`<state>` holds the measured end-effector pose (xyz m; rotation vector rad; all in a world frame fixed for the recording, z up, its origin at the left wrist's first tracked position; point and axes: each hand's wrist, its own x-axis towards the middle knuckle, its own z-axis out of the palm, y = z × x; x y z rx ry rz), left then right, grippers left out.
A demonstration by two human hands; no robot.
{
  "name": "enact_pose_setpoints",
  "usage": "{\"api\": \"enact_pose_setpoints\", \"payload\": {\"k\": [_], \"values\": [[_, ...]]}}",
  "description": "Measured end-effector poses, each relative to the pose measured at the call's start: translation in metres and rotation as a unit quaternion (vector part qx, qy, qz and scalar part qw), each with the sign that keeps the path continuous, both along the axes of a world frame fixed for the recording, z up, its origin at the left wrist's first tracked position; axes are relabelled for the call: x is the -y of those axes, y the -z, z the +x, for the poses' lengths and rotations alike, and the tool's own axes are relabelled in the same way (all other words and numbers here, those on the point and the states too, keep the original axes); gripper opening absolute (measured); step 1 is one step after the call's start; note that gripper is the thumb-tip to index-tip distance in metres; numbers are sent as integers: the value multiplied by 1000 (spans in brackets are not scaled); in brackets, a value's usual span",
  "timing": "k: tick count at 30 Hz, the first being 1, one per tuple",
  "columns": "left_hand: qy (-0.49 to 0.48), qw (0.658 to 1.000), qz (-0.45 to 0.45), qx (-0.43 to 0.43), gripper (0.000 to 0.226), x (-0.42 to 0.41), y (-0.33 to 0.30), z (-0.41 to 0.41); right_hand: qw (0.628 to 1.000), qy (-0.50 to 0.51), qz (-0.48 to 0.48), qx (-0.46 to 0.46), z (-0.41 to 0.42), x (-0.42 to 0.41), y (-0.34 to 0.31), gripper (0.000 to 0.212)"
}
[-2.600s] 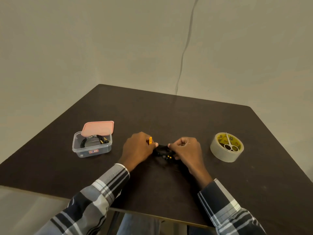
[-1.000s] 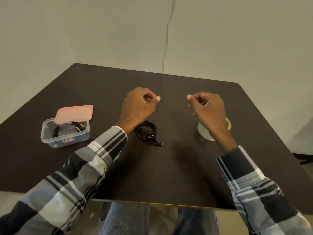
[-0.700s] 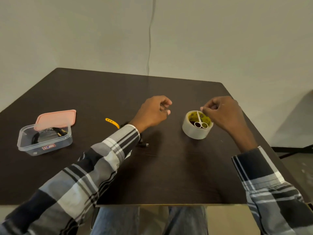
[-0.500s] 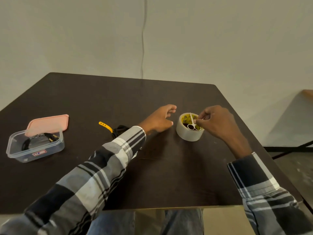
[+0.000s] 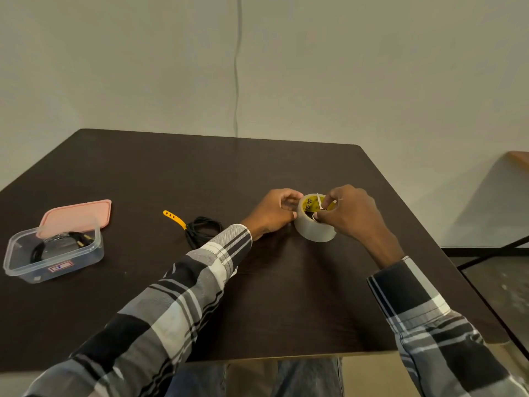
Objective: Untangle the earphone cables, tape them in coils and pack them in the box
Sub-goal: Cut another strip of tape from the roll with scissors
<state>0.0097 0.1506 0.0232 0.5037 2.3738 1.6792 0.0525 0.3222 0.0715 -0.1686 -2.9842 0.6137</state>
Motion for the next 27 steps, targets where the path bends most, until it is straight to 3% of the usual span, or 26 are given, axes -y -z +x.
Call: {"api": "enact_pose_setpoints", "payload": {"k": [17,19,24,27], "values": [[-92,992,-63,-65,9,0,11,-1,986,30,-159,49,-3,2,1,26],[-86,994,-46,-47,18,1,13,-1,983,28,-172,48,-2,1,2,25],[23,999,-8,36,72,-2,6,5,981,27,-190,-14,1,-4,3,18],[62,997,-9,40,77,-7,-1,7,983,7,-182,-6,3,-9,2,19]]}}
